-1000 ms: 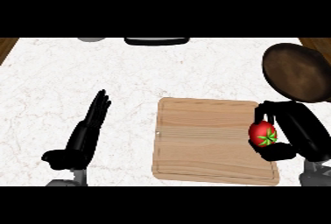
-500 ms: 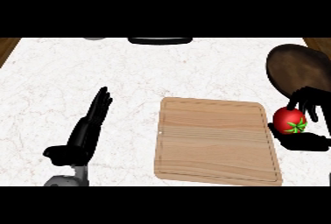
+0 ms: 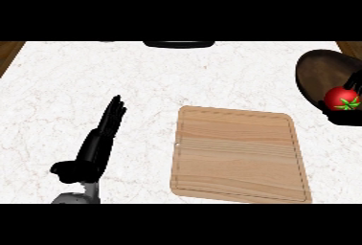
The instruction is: Pick the tomato from the cutting board and place it in the pan
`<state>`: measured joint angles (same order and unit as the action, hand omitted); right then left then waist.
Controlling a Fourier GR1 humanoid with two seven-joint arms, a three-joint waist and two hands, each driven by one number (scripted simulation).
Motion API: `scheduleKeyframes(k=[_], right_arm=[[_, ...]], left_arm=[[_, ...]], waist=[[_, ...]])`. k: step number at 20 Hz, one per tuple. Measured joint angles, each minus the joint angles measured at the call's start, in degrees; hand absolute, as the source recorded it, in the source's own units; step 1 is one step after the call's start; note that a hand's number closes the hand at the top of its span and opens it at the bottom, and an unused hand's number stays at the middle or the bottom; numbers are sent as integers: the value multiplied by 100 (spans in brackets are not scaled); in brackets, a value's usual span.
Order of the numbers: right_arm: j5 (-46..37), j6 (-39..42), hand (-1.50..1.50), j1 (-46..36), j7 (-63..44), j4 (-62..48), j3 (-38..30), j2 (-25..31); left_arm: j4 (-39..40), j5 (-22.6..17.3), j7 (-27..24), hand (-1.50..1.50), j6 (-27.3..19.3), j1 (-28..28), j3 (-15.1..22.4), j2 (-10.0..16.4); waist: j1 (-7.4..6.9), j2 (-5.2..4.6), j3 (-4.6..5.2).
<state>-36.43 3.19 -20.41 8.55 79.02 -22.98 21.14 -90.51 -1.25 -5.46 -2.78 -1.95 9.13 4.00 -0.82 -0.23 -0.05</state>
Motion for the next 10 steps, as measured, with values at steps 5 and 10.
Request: scheduleKeyframes(k=[5,10], right_arm=[[-323,-1115,150,-650,809,-1519,-338,350],[-79,-1748,150,-1467,1553,-3175,-843,729]], left_arm=[[37,16,18,0,55,-109,8,-2],[127,57,-83,0,78,-122,46,-49]], waist=[[-75,-34,-6],[-146,-62,-12]])
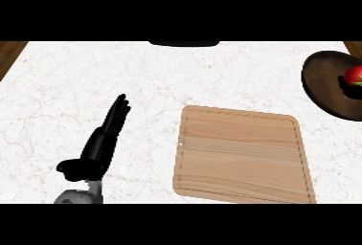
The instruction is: Pick the tomato from the cutting board and place it in the pan
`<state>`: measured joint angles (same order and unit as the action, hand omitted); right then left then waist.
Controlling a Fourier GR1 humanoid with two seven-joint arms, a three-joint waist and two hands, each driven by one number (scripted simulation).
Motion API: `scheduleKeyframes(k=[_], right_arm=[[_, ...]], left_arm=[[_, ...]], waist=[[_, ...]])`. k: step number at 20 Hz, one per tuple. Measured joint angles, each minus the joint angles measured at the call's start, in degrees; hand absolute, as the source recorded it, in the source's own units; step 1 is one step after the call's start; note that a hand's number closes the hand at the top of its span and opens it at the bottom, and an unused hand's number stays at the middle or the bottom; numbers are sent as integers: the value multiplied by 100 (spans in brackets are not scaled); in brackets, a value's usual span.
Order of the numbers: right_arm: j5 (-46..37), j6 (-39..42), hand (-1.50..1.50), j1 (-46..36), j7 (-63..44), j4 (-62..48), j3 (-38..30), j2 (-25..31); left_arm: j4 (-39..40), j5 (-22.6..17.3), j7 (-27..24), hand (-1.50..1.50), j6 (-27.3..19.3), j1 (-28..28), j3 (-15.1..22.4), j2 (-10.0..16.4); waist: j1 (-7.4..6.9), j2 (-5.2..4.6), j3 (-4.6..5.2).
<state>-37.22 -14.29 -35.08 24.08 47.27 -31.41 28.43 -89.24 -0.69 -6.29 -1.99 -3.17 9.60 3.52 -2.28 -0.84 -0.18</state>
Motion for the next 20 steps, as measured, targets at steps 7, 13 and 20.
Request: scheduleKeyframes(k=[7,13,20], right_arm=[[87,-467,150,-778,848,-1766,-358,571],[-598,294,-150,-964,230,-2794,229,911],[-575,1112,-150,-1370,330,-3435,261,819]], left_arm=[[-82,9,54,0,26,-54,76,-64],[-84,27,61,0,97,-149,148,-73],[-44,57,35,0,93,-159,181,-113]], waist=[[-141,-64,-13],[-315,-130,-10],[-344,-144,-26]])
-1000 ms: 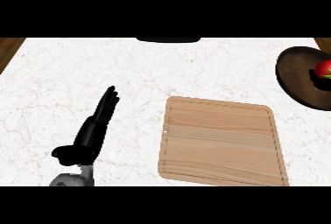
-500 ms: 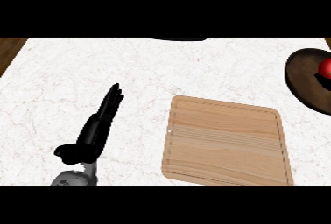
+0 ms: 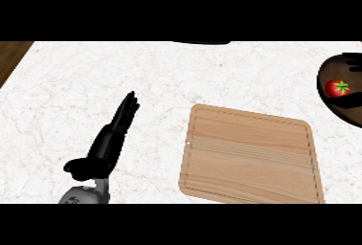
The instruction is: Pick the tomato from the cutting board and place it in the pan
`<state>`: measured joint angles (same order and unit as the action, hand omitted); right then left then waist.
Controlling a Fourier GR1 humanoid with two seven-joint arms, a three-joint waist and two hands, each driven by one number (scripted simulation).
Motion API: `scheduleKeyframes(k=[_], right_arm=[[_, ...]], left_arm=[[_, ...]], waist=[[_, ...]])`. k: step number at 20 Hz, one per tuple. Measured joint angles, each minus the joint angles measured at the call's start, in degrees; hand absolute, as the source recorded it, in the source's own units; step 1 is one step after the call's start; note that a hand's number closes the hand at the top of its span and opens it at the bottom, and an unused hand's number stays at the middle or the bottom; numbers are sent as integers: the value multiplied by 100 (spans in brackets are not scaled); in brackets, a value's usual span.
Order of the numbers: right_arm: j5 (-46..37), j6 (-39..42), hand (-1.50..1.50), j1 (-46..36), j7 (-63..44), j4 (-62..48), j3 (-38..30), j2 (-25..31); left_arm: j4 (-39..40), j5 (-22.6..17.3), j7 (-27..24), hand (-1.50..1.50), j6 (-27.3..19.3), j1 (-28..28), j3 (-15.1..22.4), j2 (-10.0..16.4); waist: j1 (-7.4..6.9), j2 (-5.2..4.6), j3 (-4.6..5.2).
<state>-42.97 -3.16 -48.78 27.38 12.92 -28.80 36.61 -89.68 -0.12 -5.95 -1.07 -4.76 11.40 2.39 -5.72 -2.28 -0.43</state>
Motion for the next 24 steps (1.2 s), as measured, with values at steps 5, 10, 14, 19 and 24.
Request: scheduleKeyframes(k=[5,10,14,19,24], right_arm=[[543,163,-150,-193,436,-76,-526,29],[1064,612,-150,-146,738,-244,-1037,286],[1389,1415,-150,-25,847,-425,-1335,680],[1627,2627,-150,270,1106,-589,-1513,1065],[1685,3180,-150,648,1185,-507,-1490,1311]], left_arm=[[55,-36,-18,0,-11,-26,-107,23],[90,-85,-69,0,20,19,-178,51],[55,-76,-48,0,-10,48,-197,50],[18,-37,-74,0,-35,108,-178,40],[-29,-43,-76,0,-29,213,-171,38]], waist=[[80,16,-4],[153,27,-2],[209,46,-3],[264,68,-5],[305,89,-8]])
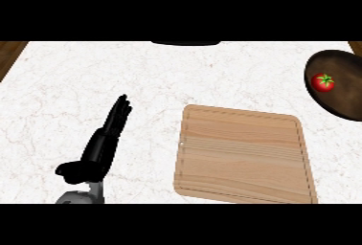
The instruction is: Pick the tomato from the cutting board and place it in the pan
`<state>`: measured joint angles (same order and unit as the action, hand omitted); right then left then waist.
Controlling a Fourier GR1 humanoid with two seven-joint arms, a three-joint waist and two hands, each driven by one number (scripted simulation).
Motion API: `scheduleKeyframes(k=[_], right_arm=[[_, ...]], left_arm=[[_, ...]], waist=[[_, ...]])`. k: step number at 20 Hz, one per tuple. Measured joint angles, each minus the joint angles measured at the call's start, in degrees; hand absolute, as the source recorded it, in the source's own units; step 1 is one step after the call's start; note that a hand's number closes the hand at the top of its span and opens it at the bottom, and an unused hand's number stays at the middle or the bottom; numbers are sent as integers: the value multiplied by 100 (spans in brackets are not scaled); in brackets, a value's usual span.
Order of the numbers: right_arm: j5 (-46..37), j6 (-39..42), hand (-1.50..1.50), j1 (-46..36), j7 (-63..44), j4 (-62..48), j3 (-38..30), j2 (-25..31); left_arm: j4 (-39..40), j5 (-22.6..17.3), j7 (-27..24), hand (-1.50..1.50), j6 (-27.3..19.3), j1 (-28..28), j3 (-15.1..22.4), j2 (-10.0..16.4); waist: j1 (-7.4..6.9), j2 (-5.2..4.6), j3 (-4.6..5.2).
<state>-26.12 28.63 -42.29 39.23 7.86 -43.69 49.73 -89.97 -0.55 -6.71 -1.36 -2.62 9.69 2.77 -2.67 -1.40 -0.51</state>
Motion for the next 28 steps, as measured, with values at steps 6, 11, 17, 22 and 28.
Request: scheduleKeyframes(k=[6,11,17,22,28], right_arm=[[-4,67,-150,412,205,231,131,-8],[13,30,-150,670,348,362,229,4],[-11,-61,-150,911,541,503,422,-47],[-2,-161,-150,1008,601,521,522,42],[6,-303,-150,1100,743,562,645,96]], left_arm=[[-34,-31,89,0,-11,-86,-85,22],[-2,-22,50,0,13,-34,-96,43],[14,-6,56,0,-13,12,-61,-20],[0,7,30,0,3,46,-41,-25],[-78,46,118,0,-33,14,-19,-46]], waist=[[44,16,0],[54,24,-2],[78,43,5],[60,41,4],[57,44,4]])
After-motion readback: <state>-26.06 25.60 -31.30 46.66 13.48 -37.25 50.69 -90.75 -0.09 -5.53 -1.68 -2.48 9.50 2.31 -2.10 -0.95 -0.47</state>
